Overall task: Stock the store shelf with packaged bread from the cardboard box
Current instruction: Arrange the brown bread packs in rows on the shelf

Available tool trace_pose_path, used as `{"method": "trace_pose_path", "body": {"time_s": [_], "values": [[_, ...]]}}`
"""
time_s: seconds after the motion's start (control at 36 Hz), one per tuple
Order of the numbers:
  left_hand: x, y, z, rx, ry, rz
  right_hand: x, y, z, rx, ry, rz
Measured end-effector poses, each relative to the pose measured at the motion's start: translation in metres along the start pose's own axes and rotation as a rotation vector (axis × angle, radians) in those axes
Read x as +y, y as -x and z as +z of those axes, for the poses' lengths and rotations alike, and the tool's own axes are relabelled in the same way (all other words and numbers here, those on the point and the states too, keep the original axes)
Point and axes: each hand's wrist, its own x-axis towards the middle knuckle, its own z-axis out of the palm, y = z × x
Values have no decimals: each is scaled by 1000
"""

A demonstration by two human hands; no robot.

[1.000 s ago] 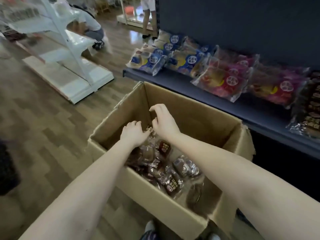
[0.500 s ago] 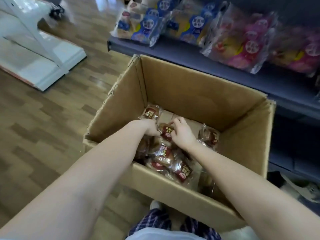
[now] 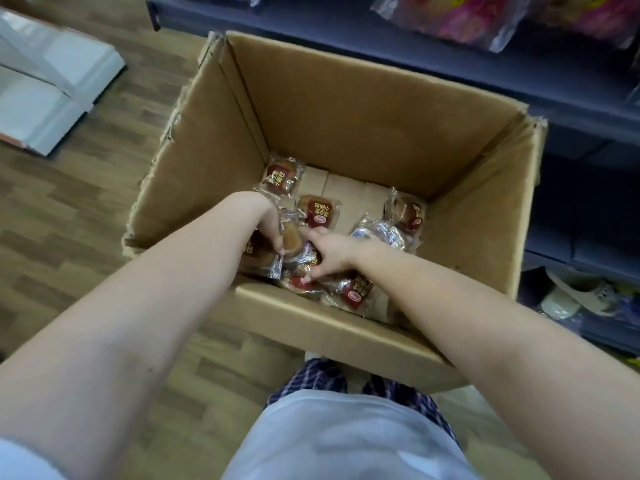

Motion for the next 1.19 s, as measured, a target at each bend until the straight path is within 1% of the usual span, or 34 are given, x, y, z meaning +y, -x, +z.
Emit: {"method": "trace_pose_path", "body": {"time_s": [0.17, 0.31, 0.44, 0.53, 0.58, 0.67, 0.72, 0.83, 0.89, 1.06, 1.19], "values": [[-1, 0, -4, 21, -33, 15, 1, 4, 1, -60, 4, 33], [-1, 4, -6, 1, -30, 49, 2, 0, 5, -43, 29, 59], [3, 9, -7, -119, -105, 99, 1, -2, 3, -21, 51, 80], [3, 8, -7, -85, -105, 116, 5, -2, 1, 56, 106, 118], [2, 7, -7, -95, -98, 147, 9, -2, -2, 135, 132, 190], [2, 6, -9, -98, -82, 181, 15, 0, -8, 207, 99, 296], [2, 7, -11, -23, -34, 201, 19, 0, -13, 253, 84, 320], [0, 6, -17, 266, 156, 230, 20, -2, -19, 354, 59, 343], [0, 3, -19, 354, 252, 237, 18, -4, -21, 401, 35, 357], [-1, 1, -21, 477, 394, 237, 16, -4, -29, 583, -44, 395], [0, 4, -23, 552, 507, 244, 17, 0, -38, 733, -71, 353]]}}
